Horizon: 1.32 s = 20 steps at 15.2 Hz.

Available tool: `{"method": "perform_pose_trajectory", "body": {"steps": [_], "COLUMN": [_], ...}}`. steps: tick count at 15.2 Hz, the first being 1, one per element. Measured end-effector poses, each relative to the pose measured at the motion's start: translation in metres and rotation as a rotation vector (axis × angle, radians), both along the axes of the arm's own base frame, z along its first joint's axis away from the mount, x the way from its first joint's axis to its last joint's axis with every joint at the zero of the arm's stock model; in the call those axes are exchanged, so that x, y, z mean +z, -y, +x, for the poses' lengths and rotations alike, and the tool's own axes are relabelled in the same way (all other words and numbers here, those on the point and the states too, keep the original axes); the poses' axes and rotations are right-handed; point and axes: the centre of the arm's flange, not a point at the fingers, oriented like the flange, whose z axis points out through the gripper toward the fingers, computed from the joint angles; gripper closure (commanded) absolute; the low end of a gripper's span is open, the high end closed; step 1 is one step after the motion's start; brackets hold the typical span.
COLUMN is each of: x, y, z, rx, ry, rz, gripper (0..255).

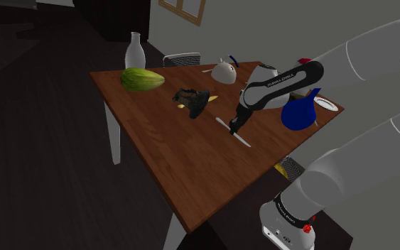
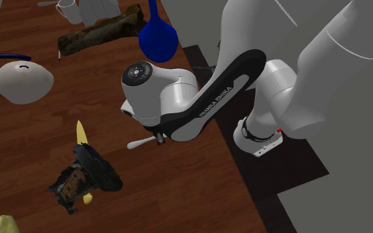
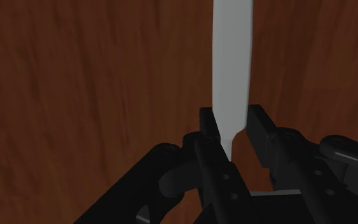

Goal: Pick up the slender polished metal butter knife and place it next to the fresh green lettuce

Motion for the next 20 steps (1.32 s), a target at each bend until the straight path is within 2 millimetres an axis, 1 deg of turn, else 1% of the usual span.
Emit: {"method": "perform_pose_trajectory", "body": {"steps": [7,8,14,20], "x": [0.0,0.002,0.03,0.063], "y": [0.0,0.0,0.0,0.0], "z": [0.0,0.0,-0.001,0.0], "rx": [0.0,0.0,0.0,0.0], "ry": [0.0,0.0,0.0,0.0], "rz": [0.0,0.0,0.0,0.0], "gripper": [255,255,255,255]}}
